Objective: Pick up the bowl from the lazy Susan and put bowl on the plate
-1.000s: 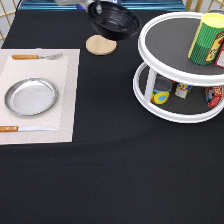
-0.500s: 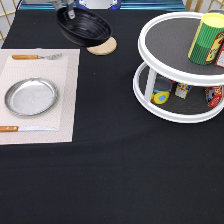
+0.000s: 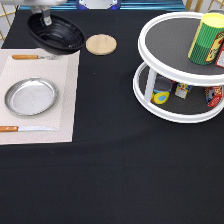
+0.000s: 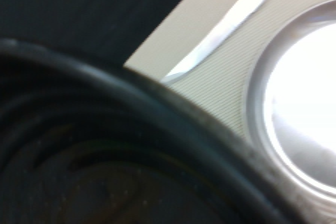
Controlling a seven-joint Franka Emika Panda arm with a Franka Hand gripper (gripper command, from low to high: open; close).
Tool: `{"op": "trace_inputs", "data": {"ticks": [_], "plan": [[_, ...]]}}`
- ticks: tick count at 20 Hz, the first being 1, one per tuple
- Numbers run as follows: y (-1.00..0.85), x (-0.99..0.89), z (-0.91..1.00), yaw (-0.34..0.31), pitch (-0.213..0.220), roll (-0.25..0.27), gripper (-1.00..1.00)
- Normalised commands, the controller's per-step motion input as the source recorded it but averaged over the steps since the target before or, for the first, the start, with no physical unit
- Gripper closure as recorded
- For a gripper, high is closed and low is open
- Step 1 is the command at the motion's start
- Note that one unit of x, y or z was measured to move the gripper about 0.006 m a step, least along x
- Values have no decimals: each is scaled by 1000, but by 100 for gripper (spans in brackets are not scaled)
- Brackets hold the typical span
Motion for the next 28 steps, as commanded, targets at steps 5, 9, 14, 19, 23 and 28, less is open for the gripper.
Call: {"op": "trace_inputs", "data": {"ticks": [5,9,14,19,23,28], "plan": [[-330,-114,-600,-273,-23,0,100],[-344,-108,-586,-267,-17,0,100],[-333,-93,-516,-269,-16,0,100],[-309,194,-142,-240,-10,0,100],[-296,575,-99,-176,1,0,100],[-212,442,-278,-123,46,34,100]]}}
